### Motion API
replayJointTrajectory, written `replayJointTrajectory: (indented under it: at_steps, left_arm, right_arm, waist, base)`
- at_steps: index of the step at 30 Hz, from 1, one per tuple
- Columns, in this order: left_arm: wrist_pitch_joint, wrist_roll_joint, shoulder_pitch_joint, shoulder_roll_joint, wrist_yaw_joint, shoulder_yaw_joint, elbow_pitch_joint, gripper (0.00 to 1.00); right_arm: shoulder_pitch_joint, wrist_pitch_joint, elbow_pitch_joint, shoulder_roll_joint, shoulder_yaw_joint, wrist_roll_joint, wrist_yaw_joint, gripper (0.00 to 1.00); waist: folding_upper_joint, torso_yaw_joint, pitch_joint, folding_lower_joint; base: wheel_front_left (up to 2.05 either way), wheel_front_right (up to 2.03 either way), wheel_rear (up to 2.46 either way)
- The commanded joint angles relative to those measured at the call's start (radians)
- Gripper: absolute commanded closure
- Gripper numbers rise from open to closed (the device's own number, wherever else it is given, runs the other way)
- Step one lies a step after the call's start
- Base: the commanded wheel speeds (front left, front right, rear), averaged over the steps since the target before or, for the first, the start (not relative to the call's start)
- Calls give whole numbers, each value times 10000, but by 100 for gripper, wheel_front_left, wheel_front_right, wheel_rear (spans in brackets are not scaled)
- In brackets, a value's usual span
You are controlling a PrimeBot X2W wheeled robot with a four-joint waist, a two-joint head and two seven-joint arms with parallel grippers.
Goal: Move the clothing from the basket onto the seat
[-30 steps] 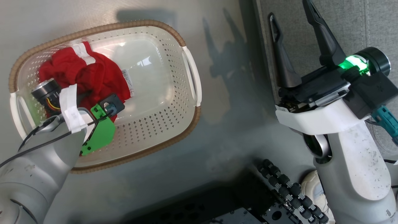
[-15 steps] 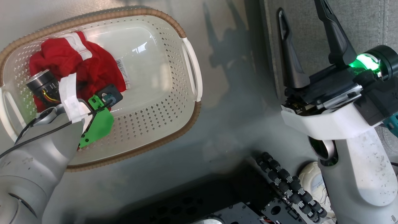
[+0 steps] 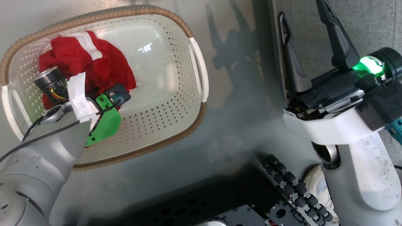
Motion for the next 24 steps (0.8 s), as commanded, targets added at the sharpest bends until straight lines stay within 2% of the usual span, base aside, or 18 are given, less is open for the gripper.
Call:
replayJointTrajectory:
  at_steps: [1,12,24]
  left_arm:
    - [-112,-8,-74,-69,-21,3,-17,100]
    - [-1282,-253,589,-674,-21,6,-471,100]
    - [-2372,-1329,1366,-1315,-21,4,-928,100]
  right_arm:
    - [-83,-24,60,-17,2,39,-10,0]
    - [89,-24,653,-20,-201,-85,-10,0]
    - [678,-24,1592,-23,-566,-338,-10,0]
  waist:
    - [0,28,-181,0]
    - [0,594,-1695,0]
    - [0,1350,-3793,0]
  base:
    - [0,0,0]
    - [0,0,0]
    - [0,0,0]
